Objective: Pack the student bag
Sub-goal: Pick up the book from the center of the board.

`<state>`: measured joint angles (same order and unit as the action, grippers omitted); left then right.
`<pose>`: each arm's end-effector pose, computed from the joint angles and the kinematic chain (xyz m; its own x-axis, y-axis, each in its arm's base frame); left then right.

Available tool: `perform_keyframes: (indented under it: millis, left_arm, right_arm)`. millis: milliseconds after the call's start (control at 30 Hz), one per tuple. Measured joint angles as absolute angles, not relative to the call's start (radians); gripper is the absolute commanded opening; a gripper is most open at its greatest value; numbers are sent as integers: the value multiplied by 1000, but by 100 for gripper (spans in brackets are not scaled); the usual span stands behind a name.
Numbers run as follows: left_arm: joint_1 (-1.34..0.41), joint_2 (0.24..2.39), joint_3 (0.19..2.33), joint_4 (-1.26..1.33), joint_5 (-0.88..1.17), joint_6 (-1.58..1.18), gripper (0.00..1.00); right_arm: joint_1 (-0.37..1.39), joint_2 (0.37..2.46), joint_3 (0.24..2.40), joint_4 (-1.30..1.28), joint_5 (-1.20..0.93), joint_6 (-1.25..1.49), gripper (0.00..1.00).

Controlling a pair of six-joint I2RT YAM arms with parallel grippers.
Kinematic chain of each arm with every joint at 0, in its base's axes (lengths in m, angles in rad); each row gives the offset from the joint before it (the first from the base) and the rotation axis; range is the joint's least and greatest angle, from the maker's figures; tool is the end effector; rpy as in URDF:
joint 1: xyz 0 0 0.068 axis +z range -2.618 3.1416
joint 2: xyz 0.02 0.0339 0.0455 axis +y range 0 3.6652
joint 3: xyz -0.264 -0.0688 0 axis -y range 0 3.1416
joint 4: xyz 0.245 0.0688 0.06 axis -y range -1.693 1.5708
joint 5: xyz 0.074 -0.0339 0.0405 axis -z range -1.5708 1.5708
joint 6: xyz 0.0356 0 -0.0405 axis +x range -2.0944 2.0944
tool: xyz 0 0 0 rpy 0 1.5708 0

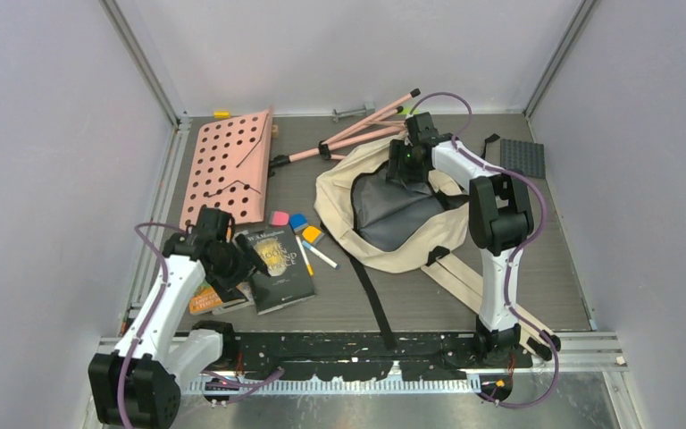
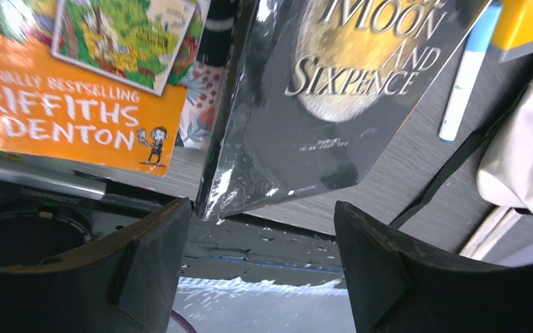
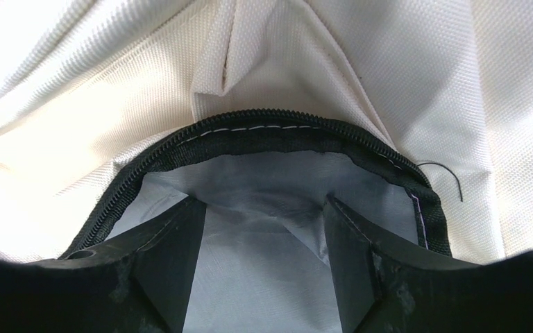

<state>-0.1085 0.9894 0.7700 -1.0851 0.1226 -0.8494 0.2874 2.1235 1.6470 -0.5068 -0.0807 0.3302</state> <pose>0.1546 -0.0212 0.2339 -0.7381 -0.6693 -0.0852 -0.6280 0.7278 -0.2755 0.4446 0.1344 0.1880 -0.8606 0.0826 -0.5026 -0.0490 0.9687 0.2432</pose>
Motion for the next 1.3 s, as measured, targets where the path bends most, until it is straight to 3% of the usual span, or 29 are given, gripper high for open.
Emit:
perform_keyframes:
  millis: [400, 733, 1100, 1300]
  left_arm:
    - [-109, 616, 475, -1010, 192, -1097, 74]
    - [-109, 715, 418, -908, 195, -1144, 65]
    - [-109, 711, 424, -832, 263, -1121, 13]
    - [-110, 624, 518, -850, 273, -1092, 0]
  right_arm:
    - [284, 2185, 1719, -510, -128, 369, 70]
    - [284, 2200, 1744, -510, -144, 373, 70]
    - [284, 2200, 1751, -511, -149, 373, 69]
    - [286, 2200, 1752, -510, -150, 373, 69]
